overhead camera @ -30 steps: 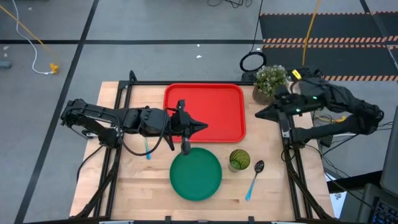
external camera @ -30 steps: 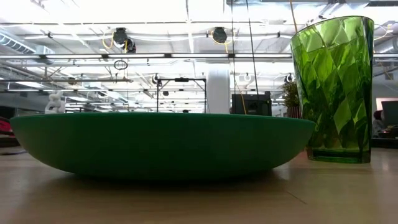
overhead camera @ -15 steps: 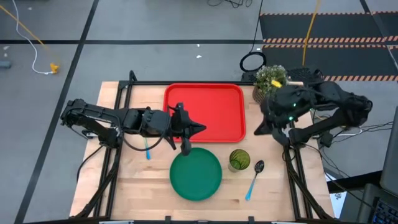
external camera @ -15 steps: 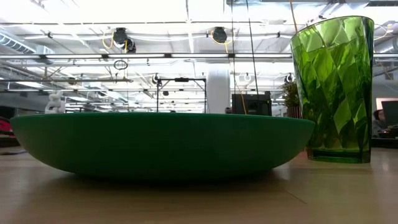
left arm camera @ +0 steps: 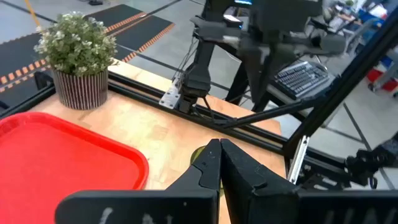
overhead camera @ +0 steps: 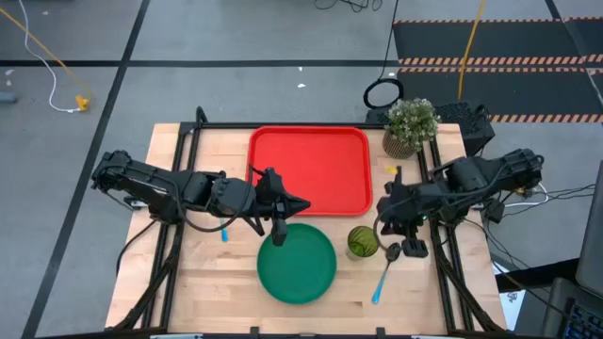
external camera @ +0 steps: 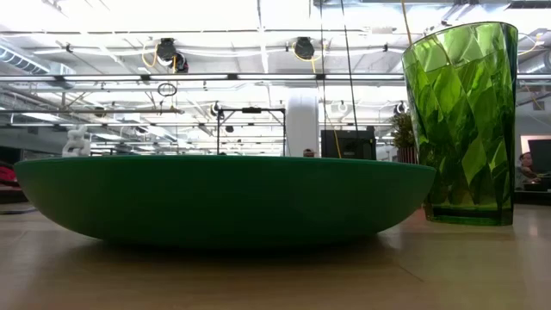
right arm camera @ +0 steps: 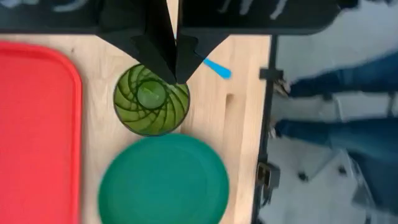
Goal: Pick and place plate/cup/fork/spoon on tray
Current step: Put the green glass on the orange serving tray
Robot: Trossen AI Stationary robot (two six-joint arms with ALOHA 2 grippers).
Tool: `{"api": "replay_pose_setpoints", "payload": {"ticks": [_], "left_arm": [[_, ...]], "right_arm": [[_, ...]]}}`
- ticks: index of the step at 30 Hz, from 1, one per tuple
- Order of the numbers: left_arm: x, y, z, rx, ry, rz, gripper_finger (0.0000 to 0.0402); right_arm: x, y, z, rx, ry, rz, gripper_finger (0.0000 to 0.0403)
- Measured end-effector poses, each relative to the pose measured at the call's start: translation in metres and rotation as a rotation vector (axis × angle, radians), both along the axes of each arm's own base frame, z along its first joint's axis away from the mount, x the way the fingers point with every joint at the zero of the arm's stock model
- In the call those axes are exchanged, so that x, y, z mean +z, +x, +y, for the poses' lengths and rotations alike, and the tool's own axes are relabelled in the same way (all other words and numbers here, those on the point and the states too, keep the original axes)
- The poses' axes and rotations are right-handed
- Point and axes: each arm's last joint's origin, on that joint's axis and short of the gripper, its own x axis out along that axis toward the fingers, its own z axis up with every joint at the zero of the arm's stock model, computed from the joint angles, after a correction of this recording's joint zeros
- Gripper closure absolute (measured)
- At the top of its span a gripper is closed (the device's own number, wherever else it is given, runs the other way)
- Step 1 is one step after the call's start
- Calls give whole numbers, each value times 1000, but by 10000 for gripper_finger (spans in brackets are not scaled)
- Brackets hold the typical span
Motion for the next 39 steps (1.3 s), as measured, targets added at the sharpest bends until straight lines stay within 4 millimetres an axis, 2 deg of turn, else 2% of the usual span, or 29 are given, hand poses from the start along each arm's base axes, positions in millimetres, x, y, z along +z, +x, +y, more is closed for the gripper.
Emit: {"api": "replay_pose_setpoints", "payload": {"ticks": [6,17,23,26,30,39], "left_arm": [[0,-3,-10,33,7,-8,394],[0,-7,-17,80,8,-19,394],[0,-7,-17,80,8,-19,394],[0,-7,-17,80,8,-18,394],[-3,-6,-16,80,22,-8,394],[-11,-5,-16,80,36,17,394]], "right_arm": [[-27,7,17,199,-93,33,389],[-104,12,28,345,-153,49,248],[-133,13,28,348,-185,53,216],[-139,13,27,339,-219,58,220],[-140,13,26,369,-255,45,248],[-140,13,26,397,-263,34,382]]}}
